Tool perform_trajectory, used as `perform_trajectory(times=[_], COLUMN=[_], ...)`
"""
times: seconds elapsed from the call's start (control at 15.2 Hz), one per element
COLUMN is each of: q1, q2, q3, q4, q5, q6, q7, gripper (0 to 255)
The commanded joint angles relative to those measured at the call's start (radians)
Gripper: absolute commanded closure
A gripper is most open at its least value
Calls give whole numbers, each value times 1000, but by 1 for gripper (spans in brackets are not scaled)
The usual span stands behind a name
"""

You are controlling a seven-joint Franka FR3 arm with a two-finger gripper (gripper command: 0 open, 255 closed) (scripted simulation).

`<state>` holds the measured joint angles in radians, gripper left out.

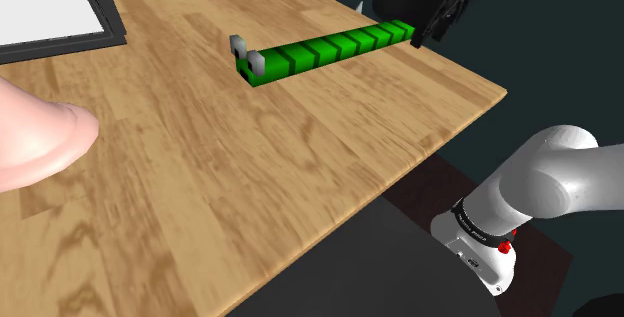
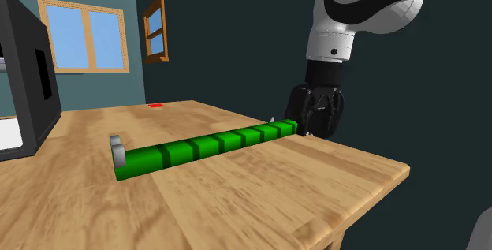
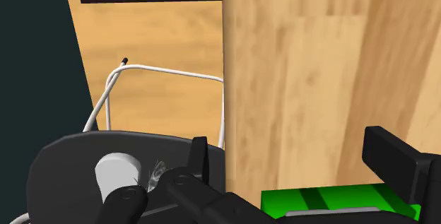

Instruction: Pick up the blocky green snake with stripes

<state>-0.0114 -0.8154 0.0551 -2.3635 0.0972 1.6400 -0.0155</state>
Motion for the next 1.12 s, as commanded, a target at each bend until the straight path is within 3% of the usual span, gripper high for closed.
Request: perform_trajectory(times=[0.0,0.53,1.06], q1=[0,204,387], q2=[0,260,391], q3=[0,9,62], q4=[0,232,385], q5=[0,-55,-90], q6=[0,37,27], q7=[0,-459,-899], gripper=[0,0,0])
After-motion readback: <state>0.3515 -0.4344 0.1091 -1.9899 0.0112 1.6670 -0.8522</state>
